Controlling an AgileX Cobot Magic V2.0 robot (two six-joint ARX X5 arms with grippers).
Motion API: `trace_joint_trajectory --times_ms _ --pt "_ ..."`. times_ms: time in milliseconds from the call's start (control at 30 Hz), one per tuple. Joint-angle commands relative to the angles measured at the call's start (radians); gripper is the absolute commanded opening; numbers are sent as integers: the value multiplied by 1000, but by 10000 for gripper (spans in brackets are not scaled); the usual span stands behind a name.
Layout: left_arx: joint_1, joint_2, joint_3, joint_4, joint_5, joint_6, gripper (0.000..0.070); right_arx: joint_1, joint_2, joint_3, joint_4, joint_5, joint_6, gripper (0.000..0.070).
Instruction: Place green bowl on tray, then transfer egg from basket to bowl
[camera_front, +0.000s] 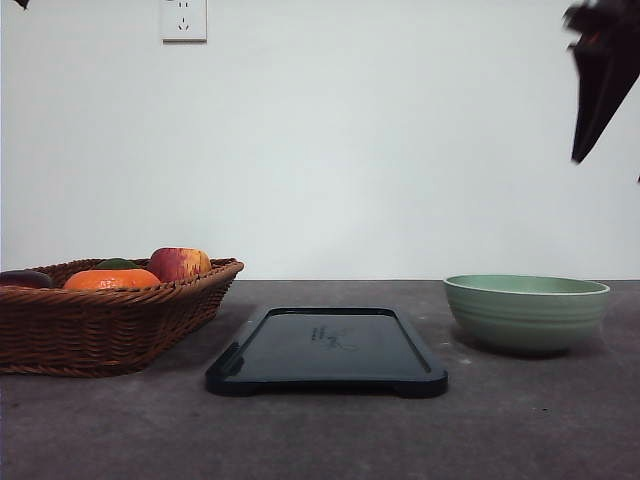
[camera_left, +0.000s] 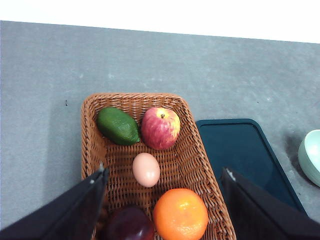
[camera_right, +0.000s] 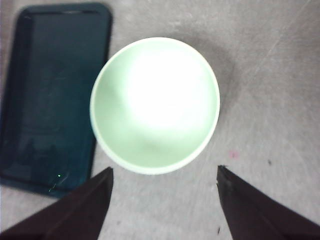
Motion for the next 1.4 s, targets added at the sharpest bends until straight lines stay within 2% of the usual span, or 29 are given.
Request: trace_joint_trajectory --times_ms 0,167,333,833,933,1033,1100,1267,1300,1367 --pt "-2 6 26 8 4 -17 467 0 65 48 -11 11 -12 412" --pt "-2 6 26 8 4 -22 467 0 214 152 -74 74 -56 412" --pt "-2 6 26 8 4 -22 467 -2 315 223 -97 81 -72 411" --pt "-2 6 26 9 4 -22 467 -2 466 237 -54 92 -88 408" --pt "-2 6 26 9 4 -21 467 -2 483 237 -49 107 -91 330" --pt "-2 6 26 8 4 -21 467 -2 504 237 -51 107 -91 323" --pt "-2 6 26 8 4 -21 467 -2 520 237 -52 107 -91 291" --pt "-2 6 26 8 4 -22 467 -2 534 236 -52 106 -96 26" --pt "-2 6 26 8 4 -22 467 -2 534 237 -54 106 -98 4" --pt "-2 6 26 8 4 -22 467 -2 533 239 -67 107 -99 3"
